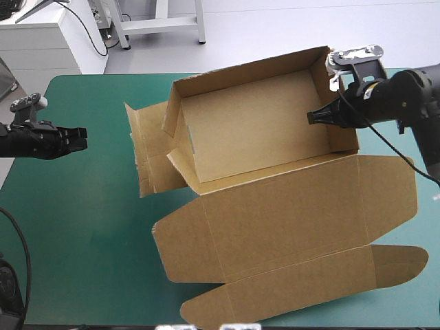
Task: Fold the box
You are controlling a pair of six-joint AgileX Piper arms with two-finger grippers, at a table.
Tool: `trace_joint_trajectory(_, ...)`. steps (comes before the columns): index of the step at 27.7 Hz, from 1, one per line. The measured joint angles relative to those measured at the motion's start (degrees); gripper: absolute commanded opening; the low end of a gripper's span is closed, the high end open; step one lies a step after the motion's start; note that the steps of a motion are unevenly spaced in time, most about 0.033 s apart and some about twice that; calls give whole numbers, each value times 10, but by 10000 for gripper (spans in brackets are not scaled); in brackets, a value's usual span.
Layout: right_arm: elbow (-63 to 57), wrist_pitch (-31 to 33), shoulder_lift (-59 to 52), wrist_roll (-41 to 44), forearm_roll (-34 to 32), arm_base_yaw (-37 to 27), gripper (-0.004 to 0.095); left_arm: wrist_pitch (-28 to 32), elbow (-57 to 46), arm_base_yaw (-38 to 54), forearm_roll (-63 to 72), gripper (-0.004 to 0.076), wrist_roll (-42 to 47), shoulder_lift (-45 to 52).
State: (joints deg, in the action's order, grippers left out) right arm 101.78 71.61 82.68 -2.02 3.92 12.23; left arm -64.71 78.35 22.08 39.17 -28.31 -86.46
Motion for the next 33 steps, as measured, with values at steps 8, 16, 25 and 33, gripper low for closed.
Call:
trace_joint_trajectory(8, 2, 0, -40, -2, 53, 0, -2, 14, 0, -41, 38, -8, 0, -18)
trace_joint_trajectory(16, 2, -12, -36, -5, 103, 0, -2, 53, 0, -157, 58, -8, 15, -19)
trace_joint_trajectory(25, 2, -37, -16, -5, 73, 0, -2, 65, 0, -206, 82, -8, 33, -17)
trace_joint_trajectory(33, 2, -55, 13, -4, 47, 0, -2, 9, 0, -206, 209, -8, 2, -6)
